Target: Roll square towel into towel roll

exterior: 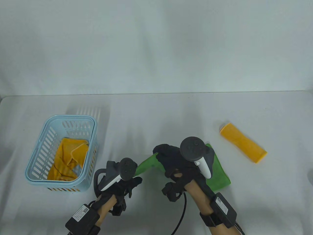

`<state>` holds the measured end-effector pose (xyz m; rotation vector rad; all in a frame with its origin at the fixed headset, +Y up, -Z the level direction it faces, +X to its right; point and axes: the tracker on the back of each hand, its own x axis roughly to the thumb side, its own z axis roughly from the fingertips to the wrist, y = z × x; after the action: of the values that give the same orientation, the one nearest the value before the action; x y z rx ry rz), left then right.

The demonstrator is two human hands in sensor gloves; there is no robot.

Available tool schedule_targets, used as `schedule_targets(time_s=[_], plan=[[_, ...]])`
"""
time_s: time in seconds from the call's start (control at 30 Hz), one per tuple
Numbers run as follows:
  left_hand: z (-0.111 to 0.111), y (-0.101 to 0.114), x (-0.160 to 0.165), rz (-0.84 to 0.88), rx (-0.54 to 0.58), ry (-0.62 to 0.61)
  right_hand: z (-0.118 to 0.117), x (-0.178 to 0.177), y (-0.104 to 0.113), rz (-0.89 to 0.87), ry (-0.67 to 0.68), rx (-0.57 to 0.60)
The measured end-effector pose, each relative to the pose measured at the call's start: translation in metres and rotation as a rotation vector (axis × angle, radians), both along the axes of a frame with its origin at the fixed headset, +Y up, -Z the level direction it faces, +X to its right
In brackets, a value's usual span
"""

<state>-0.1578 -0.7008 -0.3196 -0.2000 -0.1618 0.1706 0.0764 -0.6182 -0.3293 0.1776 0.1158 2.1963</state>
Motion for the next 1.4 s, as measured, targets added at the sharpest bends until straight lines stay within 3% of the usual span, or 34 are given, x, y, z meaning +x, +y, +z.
schedule_targets(time_s=[0.23,0.83,1.0,1.23,1.4], plan=[[-0.001,0.009,-0.016,0.194,-0.051,0.041,-0.005,0.018,0.004,-0.036,-0.02,0.002],[0.004,0.061,-0.056,0.766,0.023,0.066,-0.01,0.06,0.027,-0.262,-0.037,0.04],[0.001,0.096,-0.064,0.848,0.091,0.058,-0.01,0.063,0.052,-0.266,-0.053,0.06],[-0.007,0.16,-0.062,0.81,0.167,0.03,-0.007,0.069,0.1,-0.205,-0.08,0.11],[-0.004,0.187,-0.055,0.779,0.206,-0.001,0.001,0.076,0.119,-0.22,-0.102,0.126]])
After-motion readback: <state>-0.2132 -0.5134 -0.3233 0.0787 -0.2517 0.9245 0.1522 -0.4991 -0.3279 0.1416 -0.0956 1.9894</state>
